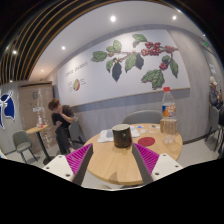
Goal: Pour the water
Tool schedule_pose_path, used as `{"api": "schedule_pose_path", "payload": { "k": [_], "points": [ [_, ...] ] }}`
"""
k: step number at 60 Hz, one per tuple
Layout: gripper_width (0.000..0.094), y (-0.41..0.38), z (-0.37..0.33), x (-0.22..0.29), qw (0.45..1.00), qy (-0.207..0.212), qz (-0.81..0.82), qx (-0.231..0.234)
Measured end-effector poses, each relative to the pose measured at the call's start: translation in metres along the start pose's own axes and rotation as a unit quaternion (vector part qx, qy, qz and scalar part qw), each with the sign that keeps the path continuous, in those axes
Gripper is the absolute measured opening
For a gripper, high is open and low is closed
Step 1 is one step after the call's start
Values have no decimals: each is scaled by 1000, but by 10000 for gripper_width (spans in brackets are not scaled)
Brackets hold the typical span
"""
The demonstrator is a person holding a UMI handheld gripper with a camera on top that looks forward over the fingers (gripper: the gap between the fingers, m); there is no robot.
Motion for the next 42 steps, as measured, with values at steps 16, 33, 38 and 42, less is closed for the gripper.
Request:
{"api": "schedule_pose_path", "payload": {
  "k": [16,33,38,42],
  "points": [
    [839,23,38,-4,1000,10,-21,-18],
    [837,132,111,40,989,44,-53,-131],
    [837,162,144,48,984,45,-61,-160],
    [837,187,164,59,981,39,-64,-181]
  ]
}}
Point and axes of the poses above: the point between the fingertips, and its own axes, seen from behind it with the camera up: y to the right, x up, z forward, the way the camera looks, the point moved 7 cm from there along -z, backward, against the way the camera looks, and after that the axes turned 13 degrees about -x, right-handed, at the moved point
